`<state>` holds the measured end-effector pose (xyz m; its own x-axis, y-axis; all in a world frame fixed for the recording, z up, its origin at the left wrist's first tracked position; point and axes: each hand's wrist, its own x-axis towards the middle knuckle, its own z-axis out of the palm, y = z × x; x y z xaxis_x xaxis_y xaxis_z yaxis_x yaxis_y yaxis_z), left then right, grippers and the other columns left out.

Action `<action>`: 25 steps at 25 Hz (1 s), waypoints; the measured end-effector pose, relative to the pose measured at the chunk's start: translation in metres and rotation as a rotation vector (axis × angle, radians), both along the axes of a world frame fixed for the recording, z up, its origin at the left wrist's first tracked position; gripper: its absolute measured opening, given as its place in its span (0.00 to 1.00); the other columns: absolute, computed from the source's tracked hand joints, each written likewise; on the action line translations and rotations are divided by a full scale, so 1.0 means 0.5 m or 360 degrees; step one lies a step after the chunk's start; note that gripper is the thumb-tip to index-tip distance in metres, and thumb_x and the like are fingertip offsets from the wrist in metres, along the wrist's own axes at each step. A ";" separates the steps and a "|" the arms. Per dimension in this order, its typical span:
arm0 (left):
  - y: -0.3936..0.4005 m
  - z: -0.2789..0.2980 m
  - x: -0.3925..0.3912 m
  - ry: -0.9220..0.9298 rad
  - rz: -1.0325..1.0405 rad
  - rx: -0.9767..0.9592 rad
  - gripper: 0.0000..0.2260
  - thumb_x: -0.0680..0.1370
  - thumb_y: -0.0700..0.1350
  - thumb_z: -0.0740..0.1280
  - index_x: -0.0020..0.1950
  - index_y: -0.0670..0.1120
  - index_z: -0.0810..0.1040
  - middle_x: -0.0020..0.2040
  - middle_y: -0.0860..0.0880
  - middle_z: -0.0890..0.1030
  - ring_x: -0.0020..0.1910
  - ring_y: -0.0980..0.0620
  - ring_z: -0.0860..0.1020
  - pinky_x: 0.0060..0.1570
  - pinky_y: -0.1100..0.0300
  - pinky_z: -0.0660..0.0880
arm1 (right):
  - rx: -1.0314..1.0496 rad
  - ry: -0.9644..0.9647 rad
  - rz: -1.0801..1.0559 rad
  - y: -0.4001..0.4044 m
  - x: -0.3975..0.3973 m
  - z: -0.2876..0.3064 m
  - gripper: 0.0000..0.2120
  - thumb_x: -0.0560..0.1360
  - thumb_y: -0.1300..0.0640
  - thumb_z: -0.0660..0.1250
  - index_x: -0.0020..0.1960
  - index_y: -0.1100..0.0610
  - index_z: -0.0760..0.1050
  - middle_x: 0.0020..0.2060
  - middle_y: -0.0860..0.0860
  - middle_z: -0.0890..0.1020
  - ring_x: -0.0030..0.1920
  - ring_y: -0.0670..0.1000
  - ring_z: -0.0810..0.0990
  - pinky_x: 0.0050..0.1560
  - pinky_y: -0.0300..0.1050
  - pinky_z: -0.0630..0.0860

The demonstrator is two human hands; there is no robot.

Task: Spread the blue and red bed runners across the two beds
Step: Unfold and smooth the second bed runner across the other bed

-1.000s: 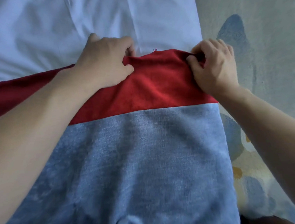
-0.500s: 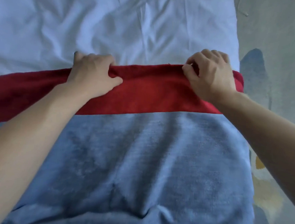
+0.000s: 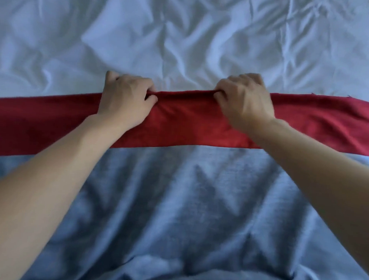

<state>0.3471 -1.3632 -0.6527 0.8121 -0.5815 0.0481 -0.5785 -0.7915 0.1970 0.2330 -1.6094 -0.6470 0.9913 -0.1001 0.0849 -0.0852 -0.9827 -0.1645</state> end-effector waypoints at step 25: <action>0.706 -0.017 0.208 -0.0173 0.0286 0.0119 0.06 0.78 0.45 0.65 0.49 0.47 0.81 0.43 0.49 0.81 0.45 0.45 0.76 0.54 0.50 0.62 | 0.0046 -0.0021 0.0450 0.687 0.305 -0.032 0.09 0.77 0.57 0.65 0.43 0.61 0.79 0.38 0.56 0.81 0.42 0.61 0.79 0.56 0.53 0.68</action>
<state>0.4509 -1.0101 -0.6613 0.8953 -0.4333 0.1034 -0.4416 -0.8938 0.0779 0.3857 -1.2657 -0.6629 0.9791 0.1774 0.0991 0.1937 -0.9621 -0.1922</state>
